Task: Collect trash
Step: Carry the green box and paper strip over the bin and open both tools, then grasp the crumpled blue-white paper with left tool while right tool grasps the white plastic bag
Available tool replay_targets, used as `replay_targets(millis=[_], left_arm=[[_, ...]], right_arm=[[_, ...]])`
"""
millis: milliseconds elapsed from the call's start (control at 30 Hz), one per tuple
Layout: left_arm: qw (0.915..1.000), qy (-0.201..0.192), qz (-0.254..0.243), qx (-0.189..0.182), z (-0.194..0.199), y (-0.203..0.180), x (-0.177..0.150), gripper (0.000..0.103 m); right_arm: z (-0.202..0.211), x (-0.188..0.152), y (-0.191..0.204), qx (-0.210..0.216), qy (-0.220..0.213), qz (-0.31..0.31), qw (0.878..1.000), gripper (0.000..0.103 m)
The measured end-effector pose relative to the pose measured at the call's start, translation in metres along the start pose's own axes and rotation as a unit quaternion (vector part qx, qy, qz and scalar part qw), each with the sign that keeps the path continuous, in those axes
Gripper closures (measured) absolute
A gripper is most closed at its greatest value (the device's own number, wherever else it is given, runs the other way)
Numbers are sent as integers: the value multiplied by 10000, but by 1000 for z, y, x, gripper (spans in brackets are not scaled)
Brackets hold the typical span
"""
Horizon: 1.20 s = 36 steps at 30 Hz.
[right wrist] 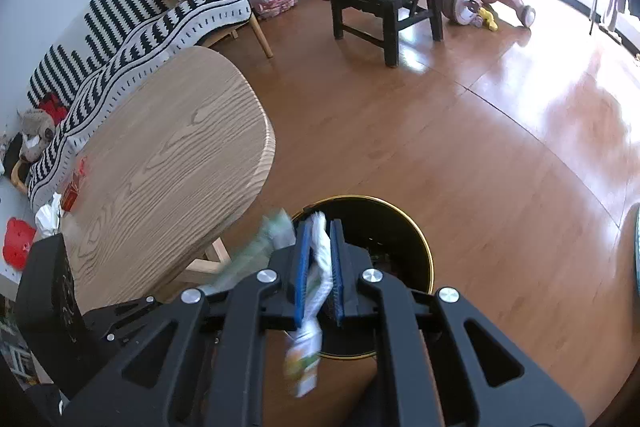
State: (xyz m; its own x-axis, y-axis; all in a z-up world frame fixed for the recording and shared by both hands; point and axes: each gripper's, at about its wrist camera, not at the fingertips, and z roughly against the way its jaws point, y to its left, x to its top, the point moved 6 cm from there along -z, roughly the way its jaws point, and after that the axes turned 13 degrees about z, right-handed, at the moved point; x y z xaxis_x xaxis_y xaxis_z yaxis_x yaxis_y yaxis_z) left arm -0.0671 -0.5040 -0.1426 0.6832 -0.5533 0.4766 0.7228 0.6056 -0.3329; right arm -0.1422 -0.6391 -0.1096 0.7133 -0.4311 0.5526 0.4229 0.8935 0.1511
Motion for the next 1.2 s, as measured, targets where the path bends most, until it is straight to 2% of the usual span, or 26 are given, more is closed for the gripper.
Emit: replay_targets(millis=[33, 100, 133, 167, 300, 467, 600, 700, 833, 967, 1200], left_arm=[[10000, 9, -3, -3, 0, 0, 0, 91], [10000, -8, 8, 14, 1, 0, 1, 80], [10000, -28, 12, 17, 2, 0, 1, 66], [10000, -54, 10, 27, 3, 1, 2, 52], [9999, -154, -47, 28, 13, 0, 3, 43], [9995, -322, 6, 74, 40, 14, 8, 27], [9969, -678, 233, 316, 83, 48, 14, 19], [9912, -1018, 612, 590, 120, 86, 17, 15], [9775, -1394, 1141, 1099, 170, 147, 12, 13], [9583, -1614, 1639, 1695, 215, 210, -6, 13], [9157, -1694, 2658, 2495, 277, 322, -62, 13]], right_arm=[[0, 0, -1, -13, 4, -35, 10000, 91], [1, 0, -2, -4, -5, -64, 10000, 73], [2, 1, -1, -10, -31, -78, 10000, 43], [4, 2, -1, -47, -103, -83, 9999, 27], [13, 9, 4, -90, -283, -28, 9996, 27], [18, 22, 25, -32, -410, 119, 9991, 24], [24, 36, 58, 104, -551, 301, 9980, 20], [25, 48, 93, 287, -620, 492, 9964, 19], [23, 59, 149, 576, -660, 806, 9929, 16], [15, 64, 220, 907, -622, 1202, 9866, 15], [-10, 52, 328, 1244, -414, 1858, 9738, 14]])
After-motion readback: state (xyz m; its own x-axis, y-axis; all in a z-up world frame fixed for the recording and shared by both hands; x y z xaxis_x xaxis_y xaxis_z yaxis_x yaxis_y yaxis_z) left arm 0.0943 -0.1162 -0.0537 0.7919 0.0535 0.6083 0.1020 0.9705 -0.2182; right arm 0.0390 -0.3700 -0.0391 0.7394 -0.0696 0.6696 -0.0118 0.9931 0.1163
